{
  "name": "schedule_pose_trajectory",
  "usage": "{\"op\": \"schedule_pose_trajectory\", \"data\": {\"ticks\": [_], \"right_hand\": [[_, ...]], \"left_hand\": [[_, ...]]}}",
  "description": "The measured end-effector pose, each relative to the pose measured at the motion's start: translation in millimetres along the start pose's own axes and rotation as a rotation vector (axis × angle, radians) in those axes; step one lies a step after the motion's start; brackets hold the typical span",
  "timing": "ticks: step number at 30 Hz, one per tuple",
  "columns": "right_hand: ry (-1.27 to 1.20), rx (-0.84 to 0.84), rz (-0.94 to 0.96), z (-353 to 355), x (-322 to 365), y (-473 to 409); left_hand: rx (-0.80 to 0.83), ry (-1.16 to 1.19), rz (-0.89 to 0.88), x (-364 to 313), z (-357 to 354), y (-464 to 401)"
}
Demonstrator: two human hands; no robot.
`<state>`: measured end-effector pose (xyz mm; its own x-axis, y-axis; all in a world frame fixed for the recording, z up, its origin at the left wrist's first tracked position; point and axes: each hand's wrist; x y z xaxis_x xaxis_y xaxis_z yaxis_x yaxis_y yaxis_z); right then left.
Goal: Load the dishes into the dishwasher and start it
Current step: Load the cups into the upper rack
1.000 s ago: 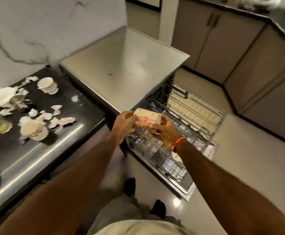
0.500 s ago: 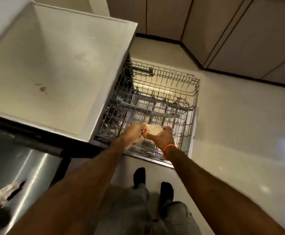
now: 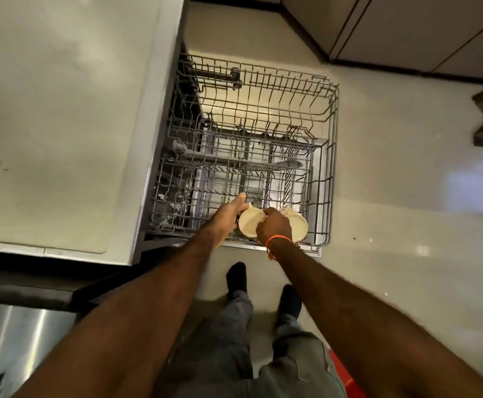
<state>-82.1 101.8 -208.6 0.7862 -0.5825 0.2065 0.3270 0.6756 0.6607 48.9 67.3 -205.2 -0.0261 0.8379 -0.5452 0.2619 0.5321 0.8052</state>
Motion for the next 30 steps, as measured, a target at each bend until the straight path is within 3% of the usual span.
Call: {"op": "schedule_pose_trajectory", "data": {"ticks": [9, 16, 23, 30], "right_hand": [[0.212, -0.082, 0.112, 24, 1, 30], [0.306, -0.113, 0.404, 81, 5, 64], [0.348, -0.209, 0.788, 120, 28, 115], [0.415, -0.246, 1.133, 104, 63, 188]], "left_hand": [[-0.086, -0.122, -0.099, -8, 6, 34], [-0.111, -0.462, -0.358, -29, 2, 110], [-0.394, -0.621, -0.594, -28, -4, 205], [-0.763, -0.434, -0.754, 21, 8, 308]]}}
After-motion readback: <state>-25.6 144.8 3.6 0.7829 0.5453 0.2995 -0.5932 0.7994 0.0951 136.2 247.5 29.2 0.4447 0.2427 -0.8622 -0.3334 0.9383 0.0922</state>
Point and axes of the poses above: each hand's wrist, its own y-axis away from the middle knuckle, its own z-axis out of the back of the hand, x = y × z, and after that the axes turned 15 degrees about y, right-handed
